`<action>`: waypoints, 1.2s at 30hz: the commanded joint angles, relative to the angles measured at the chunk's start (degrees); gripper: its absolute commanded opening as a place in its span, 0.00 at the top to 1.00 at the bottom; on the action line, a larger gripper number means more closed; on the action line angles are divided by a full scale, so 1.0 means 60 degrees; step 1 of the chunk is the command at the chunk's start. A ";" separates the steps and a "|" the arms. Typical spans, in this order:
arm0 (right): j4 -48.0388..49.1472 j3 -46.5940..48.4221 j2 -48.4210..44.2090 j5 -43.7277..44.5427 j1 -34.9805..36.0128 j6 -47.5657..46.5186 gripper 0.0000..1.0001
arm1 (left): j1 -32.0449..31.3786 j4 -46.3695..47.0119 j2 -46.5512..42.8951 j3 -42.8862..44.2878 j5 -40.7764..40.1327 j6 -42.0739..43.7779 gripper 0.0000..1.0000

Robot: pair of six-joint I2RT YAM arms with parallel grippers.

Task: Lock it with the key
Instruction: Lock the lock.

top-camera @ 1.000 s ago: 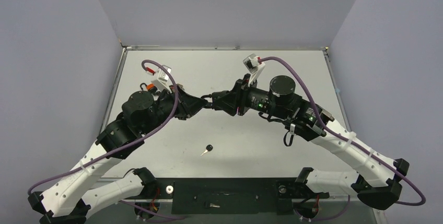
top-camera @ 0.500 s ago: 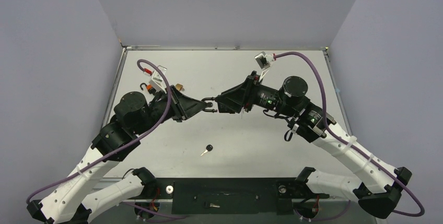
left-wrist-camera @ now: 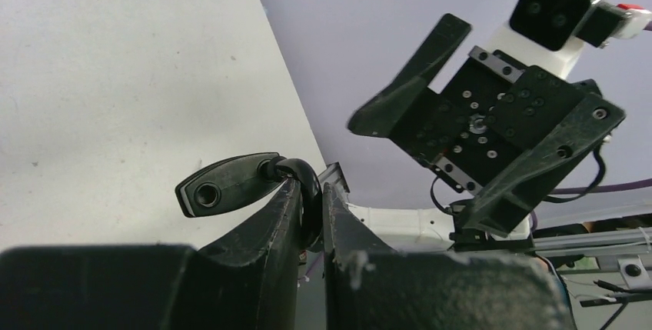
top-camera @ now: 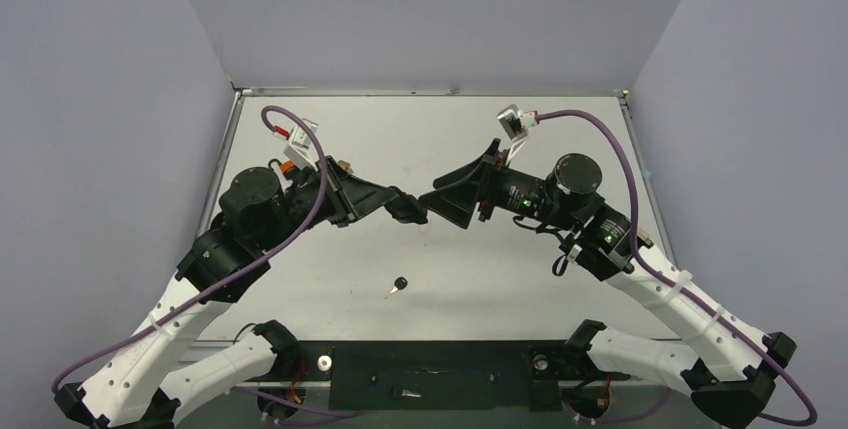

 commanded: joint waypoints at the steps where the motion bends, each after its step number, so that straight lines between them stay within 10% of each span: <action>1: 0.0265 -0.0248 -0.0317 0.0110 -0.0226 -0.0869 0.22 | 0.0007 0.1553 0.0090 0.1224 0.0626 0.0003 1.00; 15: 0.7800 -0.1978 0.0100 -0.2954 -0.1584 0.1804 0.08 | 0.0006 0.2902 0.0950 0.2541 0.0916 -0.0939 1.00; 23: 0.5294 -0.1302 0.0141 -0.1782 -0.0201 -0.0540 0.11 | 0.0009 0.3383 0.1273 0.2974 0.0782 -0.1381 1.00; 36: 0.6115 -0.1744 0.0055 -0.1545 -0.0375 -0.0001 0.25 | -0.0001 0.3413 0.1306 0.3172 0.0865 -0.1458 1.00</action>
